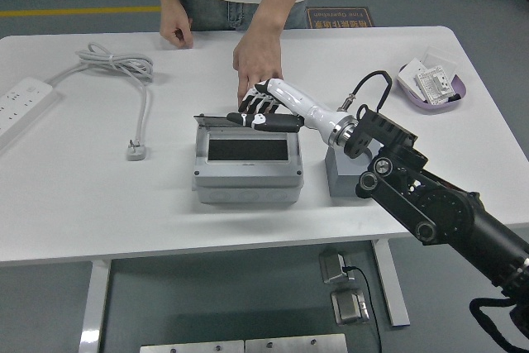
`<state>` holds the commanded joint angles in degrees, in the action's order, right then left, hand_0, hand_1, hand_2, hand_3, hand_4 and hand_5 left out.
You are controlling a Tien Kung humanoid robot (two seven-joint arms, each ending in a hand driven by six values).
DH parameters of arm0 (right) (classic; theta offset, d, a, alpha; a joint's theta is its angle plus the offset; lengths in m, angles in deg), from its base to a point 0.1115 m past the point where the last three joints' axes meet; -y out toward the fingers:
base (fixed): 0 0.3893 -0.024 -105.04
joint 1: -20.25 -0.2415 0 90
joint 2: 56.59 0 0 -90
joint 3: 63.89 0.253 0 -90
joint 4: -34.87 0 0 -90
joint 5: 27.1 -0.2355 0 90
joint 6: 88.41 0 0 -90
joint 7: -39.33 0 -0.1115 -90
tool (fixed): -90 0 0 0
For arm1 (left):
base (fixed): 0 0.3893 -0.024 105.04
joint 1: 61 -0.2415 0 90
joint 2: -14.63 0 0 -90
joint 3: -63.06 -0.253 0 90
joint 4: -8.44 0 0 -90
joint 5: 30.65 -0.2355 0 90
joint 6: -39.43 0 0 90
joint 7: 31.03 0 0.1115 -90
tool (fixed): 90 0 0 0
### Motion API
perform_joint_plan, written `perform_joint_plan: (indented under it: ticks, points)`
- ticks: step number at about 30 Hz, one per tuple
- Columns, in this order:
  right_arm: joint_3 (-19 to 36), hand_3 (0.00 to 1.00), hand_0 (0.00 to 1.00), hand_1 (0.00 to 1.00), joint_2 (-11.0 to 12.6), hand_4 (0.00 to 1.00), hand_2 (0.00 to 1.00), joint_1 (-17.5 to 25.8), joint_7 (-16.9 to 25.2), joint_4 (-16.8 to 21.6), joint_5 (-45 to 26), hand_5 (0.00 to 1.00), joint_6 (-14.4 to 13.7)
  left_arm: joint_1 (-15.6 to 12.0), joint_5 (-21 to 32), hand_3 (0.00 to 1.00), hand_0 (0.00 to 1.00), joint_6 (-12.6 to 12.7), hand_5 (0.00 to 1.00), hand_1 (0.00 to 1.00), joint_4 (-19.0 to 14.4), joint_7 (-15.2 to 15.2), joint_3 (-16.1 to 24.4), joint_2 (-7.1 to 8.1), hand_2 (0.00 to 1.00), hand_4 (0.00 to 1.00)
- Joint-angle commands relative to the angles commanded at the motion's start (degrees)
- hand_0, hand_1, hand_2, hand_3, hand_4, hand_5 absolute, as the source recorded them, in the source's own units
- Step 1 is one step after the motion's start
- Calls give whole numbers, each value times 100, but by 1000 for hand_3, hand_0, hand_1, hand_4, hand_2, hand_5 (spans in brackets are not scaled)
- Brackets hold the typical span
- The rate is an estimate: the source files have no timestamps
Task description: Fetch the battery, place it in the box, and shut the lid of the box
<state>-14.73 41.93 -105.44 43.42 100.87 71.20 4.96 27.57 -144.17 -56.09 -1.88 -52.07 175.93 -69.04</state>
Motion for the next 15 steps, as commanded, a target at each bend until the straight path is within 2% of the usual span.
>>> perform_joint_plan:
  ticks: [15]
  points:
    - [29, 555, 406, 465, 5, 998, 551, 223, -81, 291, 119, 847, 45, -2, -6, 641, 588, -2, 224, 404, 0, 2, 8, -22, 589, 714]
